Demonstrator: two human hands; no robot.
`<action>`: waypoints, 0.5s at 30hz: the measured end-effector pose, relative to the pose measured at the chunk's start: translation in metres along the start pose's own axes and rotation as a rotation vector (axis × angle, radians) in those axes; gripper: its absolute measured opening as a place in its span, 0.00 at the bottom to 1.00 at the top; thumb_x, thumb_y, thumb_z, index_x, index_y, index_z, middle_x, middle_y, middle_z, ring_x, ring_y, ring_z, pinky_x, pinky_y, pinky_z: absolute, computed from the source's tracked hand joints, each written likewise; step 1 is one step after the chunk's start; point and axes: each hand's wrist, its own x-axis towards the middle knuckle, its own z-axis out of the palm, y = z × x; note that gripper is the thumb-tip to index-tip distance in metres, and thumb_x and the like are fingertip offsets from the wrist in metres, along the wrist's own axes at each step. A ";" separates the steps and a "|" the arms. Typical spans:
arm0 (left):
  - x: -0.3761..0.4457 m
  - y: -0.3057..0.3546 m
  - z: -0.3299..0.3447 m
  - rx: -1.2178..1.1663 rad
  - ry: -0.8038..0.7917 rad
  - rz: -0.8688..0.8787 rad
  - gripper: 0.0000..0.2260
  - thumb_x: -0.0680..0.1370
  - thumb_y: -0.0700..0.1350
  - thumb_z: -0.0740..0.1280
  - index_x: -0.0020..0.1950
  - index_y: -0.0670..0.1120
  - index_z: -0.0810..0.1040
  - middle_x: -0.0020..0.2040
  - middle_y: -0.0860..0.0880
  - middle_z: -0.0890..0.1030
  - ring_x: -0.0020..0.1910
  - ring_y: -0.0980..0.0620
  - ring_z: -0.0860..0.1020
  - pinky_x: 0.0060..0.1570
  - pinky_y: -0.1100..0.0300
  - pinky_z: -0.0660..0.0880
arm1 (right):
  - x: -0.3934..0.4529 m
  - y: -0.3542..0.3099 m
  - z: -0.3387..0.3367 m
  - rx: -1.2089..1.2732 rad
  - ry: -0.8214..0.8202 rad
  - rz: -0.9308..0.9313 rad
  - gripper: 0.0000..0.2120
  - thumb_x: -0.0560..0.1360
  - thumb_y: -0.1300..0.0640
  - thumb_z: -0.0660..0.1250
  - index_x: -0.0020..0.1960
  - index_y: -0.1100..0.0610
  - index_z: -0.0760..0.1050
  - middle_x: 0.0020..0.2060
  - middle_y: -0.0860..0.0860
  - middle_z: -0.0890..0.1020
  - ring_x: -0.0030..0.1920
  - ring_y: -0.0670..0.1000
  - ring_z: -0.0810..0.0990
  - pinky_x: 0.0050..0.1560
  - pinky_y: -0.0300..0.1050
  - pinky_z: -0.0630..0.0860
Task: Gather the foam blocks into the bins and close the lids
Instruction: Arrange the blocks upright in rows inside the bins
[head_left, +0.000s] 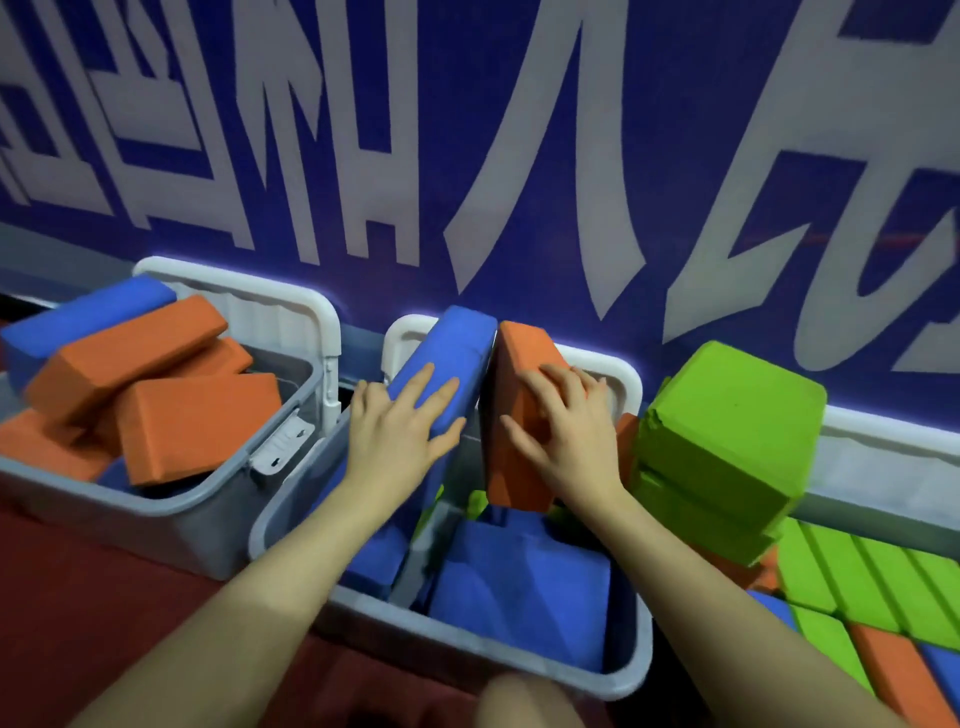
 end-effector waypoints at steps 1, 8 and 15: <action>0.012 0.002 -0.003 0.011 0.056 0.035 0.20 0.74 0.58 0.59 0.57 0.50 0.83 0.58 0.46 0.82 0.32 0.42 0.73 0.45 0.46 0.77 | 0.008 0.001 -0.011 -0.006 0.036 0.000 0.21 0.73 0.44 0.64 0.63 0.50 0.69 0.58 0.57 0.77 0.56 0.65 0.74 0.54 0.61 0.72; 0.100 0.058 -0.031 0.009 0.333 0.228 0.19 0.74 0.57 0.61 0.55 0.49 0.84 0.57 0.47 0.83 0.36 0.41 0.75 0.49 0.41 0.76 | 0.043 0.032 -0.096 -0.014 0.303 0.119 0.22 0.74 0.45 0.66 0.63 0.54 0.72 0.59 0.56 0.76 0.57 0.61 0.72 0.58 0.57 0.73; 0.156 0.128 -0.046 -0.016 0.434 0.463 0.17 0.71 0.53 0.73 0.56 0.47 0.83 0.57 0.46 0.82 0.38 0.38 0.76 0.46 0.43 0.76 | 0.032 0.066 -0.148 -0.064 0.435 0.331 0.23 0.73 0.42 0.65 0.64 0.50 0.69 0.61 0.53 0.73 0.58 0.59 0.73 0.50 0.60 0.77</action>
